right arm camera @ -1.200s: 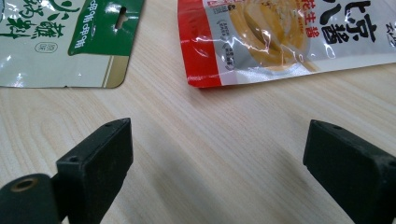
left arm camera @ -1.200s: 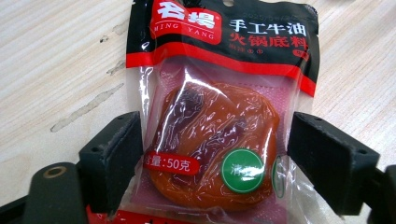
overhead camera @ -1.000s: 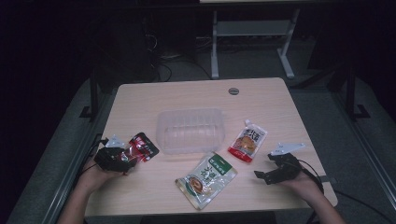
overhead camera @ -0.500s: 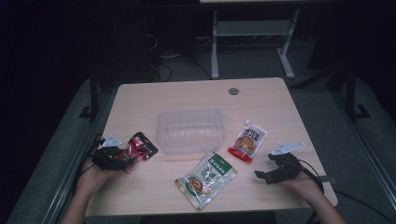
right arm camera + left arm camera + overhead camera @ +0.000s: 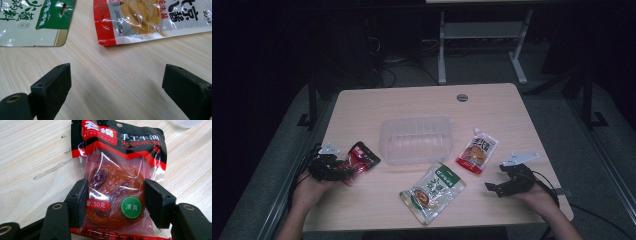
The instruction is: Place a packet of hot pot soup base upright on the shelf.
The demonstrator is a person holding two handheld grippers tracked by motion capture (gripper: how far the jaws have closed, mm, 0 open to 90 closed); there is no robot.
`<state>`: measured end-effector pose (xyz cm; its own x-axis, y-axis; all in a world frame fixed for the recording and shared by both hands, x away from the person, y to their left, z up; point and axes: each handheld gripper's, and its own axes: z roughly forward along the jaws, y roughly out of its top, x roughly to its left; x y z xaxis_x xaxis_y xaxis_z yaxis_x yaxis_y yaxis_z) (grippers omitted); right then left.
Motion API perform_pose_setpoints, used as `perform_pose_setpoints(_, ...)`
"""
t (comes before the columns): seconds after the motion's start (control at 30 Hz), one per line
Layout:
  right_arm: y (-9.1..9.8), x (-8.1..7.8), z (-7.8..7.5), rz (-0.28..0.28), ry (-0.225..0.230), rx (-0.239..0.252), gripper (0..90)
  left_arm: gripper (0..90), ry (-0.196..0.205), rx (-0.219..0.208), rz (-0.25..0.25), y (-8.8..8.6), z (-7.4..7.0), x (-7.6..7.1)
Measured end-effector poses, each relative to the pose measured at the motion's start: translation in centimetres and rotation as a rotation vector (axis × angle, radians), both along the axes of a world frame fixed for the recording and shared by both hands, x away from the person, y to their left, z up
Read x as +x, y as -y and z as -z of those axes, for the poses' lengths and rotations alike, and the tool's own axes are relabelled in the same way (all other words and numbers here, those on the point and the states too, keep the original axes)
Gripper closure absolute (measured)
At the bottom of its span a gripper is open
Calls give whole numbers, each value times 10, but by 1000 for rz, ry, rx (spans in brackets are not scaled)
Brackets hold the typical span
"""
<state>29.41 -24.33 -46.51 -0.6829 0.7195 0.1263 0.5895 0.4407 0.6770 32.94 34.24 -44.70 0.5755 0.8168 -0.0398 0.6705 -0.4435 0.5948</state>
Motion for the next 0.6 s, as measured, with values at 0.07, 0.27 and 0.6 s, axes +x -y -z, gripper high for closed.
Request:
perform_pose_setpoints(0.07, 0, 0, 0, 1, 0, 0, 79, 402, -2, 0, 4, -1, -1, -1)
perform_pose_setpoints(0.27, 0, 0, 0, 0, 0, 0, 79, 405, 7, -36, -4, -4, -10, -5)
perform_pose_setpoints(0.6, 1, 0, 0, 1, 1, 1, 79, 406, 34, -75, 0, -7, -33, -16)
